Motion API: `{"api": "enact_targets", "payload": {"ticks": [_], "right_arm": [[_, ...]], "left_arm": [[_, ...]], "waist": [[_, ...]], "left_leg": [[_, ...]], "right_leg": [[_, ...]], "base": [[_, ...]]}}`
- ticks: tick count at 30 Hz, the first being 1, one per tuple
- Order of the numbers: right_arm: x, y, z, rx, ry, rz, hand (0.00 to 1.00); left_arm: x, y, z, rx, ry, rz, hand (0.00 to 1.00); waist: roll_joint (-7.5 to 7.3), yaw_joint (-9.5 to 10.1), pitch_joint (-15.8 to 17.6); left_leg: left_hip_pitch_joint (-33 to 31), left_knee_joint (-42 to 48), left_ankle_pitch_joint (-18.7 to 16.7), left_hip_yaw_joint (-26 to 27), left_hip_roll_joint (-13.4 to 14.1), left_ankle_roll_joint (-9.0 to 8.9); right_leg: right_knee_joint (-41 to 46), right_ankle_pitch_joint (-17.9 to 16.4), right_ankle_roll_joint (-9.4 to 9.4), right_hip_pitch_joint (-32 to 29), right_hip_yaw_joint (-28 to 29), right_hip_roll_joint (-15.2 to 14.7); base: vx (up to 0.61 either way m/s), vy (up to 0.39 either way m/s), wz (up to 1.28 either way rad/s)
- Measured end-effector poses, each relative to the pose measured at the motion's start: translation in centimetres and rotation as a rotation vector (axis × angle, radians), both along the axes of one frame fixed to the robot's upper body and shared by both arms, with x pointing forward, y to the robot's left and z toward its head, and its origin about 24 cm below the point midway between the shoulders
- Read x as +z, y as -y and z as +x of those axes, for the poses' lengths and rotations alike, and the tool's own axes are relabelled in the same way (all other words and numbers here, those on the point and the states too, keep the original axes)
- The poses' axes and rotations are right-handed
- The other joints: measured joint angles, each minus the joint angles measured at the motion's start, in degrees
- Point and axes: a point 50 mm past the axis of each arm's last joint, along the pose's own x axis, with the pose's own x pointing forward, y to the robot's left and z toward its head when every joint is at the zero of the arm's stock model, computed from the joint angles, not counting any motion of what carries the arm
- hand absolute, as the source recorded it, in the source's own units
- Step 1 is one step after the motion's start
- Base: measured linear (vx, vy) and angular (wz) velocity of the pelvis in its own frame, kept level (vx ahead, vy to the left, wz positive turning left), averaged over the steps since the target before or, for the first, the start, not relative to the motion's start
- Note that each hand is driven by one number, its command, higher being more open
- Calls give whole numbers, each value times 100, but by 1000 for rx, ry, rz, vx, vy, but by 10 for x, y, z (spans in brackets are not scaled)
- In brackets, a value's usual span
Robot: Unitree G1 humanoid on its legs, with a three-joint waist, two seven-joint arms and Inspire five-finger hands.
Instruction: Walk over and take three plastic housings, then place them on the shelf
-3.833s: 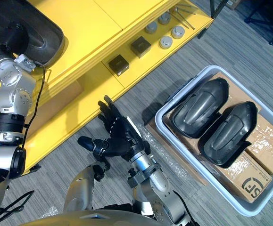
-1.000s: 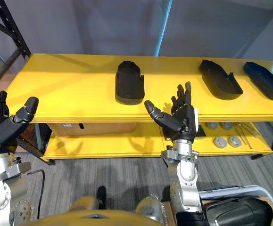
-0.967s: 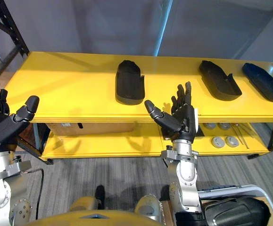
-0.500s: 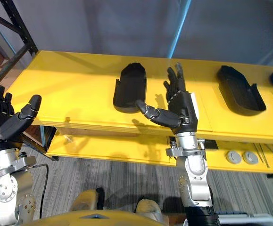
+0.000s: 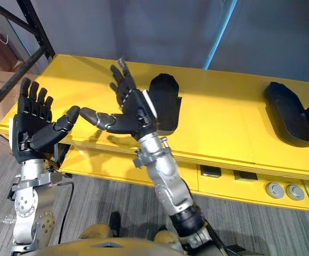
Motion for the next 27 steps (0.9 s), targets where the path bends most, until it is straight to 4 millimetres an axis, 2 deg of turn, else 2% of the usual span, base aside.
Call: {"api": "enact_targets", "payload": {"ticks": [4, 8, 12, 18, 22, 27], "right_arm": [[-32, -20, 15, -119, -205, -76, 100], [-56, -26, 22, -320, -338, -161, 100], [-60, -29, 27, -414, -336, -236, 100], [-53, -39, 34, -500, -277, -340, 100], [-63, -30, 38, -573, -312, -406, 100], [-66, -13, 45, -663, -342, -401, 100]], "left_arm": [[-2, 6, 0, -20, -10, -12, 100], [-4, 13, 0, -50, -19, -20, 100], [-13, 19, -1, -73, -62, -29, 100], [-27, 24, -1, -113, -133, -32, 100], [-27, 30, -1, -162, -126, -28, 100], [-28, 36, -2, -219, -119, -16, 100]], "waist": [[15, 138, -89], [86, 207, -151], [153, 210, -191], [298, 202, -282], [335, 314, -296], [334, 291, -297]], "left_leg": [[31, -113, 109, -34, -37, 27], [7, -109, 129, -111, -65, 48], [-1, -114, 155, -136, -70, 55], [-164, -110, 254, -241, -44, 41], [-173, -107, 287, -268, -47, 37], [-172, -108, 289, -227, -52, 38]], "right_leg": [[-8, 2, 4, -1, -50, -9], [-9, 11, 14, 10, -87, -8], [-18, 15, 20, 4, -88, -7], [-42, 42, 7, -95, -234, 4], [-83, 72, 5, -83, -252, 8], [-81, 92, 6, -83, -226, -5]], "base": [[3, 16, 6], [4, 3, 9], [-8, 2, 0], [-31, -6, 10], [-11, 0, 7], [-9, 6, -5]]}}
